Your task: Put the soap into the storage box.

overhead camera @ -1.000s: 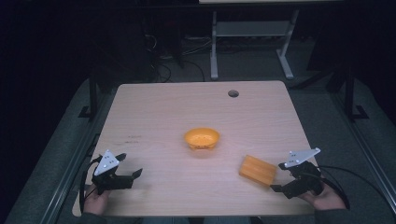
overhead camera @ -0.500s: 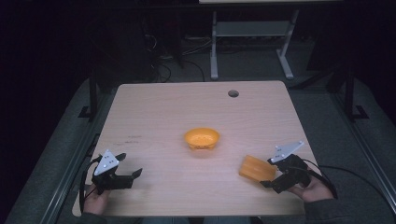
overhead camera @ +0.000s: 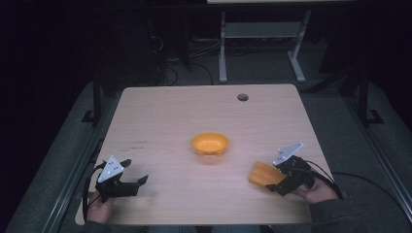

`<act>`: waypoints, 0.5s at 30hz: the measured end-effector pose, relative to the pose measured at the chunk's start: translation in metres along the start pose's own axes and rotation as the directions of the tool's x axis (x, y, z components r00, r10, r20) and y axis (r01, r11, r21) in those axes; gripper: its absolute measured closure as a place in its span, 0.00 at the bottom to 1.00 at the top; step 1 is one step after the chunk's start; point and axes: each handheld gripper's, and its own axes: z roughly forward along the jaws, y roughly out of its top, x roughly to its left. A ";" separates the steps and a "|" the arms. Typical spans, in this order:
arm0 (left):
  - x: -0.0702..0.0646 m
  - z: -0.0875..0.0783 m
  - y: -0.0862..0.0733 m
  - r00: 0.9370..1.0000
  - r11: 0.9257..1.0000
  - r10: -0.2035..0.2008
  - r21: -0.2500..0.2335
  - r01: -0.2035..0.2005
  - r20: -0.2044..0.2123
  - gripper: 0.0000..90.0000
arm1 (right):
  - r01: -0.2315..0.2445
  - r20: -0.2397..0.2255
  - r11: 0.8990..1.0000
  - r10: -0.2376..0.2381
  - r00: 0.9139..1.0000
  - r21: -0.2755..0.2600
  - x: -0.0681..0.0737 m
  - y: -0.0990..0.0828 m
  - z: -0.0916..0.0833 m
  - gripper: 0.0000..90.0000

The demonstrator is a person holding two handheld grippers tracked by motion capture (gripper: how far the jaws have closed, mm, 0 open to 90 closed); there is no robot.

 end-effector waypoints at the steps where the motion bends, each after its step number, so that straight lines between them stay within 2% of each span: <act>1: 0.000 0.000 0.000 1.000 1.000 0.000 0.000 0.000 0.000 0.16 | -0.001 0.000 1.000 0.001 1.000 0.009 0.000 0.001 0.001 0.16; 15: 0.000 0.000 0.000 1.000 1.000 -0.001 -0.001 0.001 0.002 0.16 | 0.023 0.000 0.997 -0.023 1.000 0.070 -0.006 0.008 0.019 0.16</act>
